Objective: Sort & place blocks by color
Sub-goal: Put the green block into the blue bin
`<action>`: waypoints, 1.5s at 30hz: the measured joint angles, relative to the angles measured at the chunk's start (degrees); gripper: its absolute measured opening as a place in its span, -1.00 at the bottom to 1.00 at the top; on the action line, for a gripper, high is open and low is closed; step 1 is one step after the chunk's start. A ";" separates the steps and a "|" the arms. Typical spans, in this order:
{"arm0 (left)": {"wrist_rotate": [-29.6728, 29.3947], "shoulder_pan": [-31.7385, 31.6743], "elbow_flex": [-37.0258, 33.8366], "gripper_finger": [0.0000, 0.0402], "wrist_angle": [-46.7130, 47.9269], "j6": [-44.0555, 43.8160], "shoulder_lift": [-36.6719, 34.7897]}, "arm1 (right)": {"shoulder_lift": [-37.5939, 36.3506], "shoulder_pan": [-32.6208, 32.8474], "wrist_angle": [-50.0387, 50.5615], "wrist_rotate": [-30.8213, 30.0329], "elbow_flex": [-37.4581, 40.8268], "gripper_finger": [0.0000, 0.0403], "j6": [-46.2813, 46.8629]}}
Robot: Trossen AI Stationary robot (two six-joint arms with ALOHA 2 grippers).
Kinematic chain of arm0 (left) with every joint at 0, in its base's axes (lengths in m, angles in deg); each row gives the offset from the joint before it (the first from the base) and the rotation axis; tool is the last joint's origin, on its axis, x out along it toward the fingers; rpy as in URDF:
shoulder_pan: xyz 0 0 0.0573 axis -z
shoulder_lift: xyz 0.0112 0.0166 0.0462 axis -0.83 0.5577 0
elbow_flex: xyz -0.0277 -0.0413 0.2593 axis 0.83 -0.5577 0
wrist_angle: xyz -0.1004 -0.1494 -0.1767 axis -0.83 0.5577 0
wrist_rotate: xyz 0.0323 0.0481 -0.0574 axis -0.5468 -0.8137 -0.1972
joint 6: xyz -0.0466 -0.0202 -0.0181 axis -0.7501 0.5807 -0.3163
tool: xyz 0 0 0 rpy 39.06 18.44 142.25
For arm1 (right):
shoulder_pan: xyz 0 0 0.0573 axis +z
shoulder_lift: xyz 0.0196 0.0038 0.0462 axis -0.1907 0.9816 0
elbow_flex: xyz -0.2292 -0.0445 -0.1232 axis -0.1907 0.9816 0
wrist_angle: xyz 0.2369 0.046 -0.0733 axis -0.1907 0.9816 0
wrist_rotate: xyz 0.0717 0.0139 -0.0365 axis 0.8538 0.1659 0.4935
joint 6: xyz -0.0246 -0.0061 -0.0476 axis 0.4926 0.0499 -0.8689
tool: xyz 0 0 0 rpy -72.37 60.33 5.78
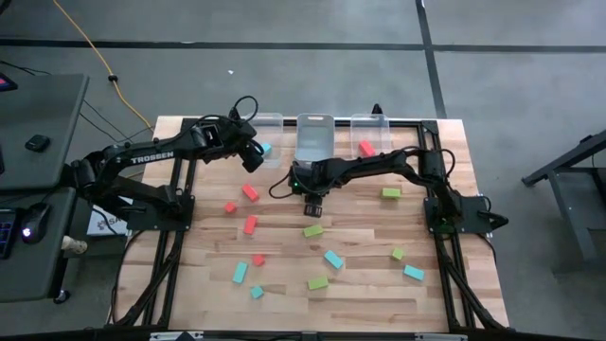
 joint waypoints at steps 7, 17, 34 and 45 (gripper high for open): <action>0.00 -0.02 0.00 -0.10 0.00 0.00 0.00 | -0.07 0.00 0.02 0.61 0.00 -0.85 -1.37; 0.00 -0.02 0.00 -0.10 0.02 0.02 0.00 | -1.14 0.00 0.44 -0.42 0.04 -0.84 -1.46; 0.02 -0.02 0.00 -0.10 0.00 0.00 0.00 | -14.06 -6.42 -0.90 -10.25 0.04 -0.84 -7.60; 0.22 0.00 0.00 -0.10 0.00 0.90 0.00 | -15.39 -17.98 -10.94 -8.21 0.04 -0.84 -12.43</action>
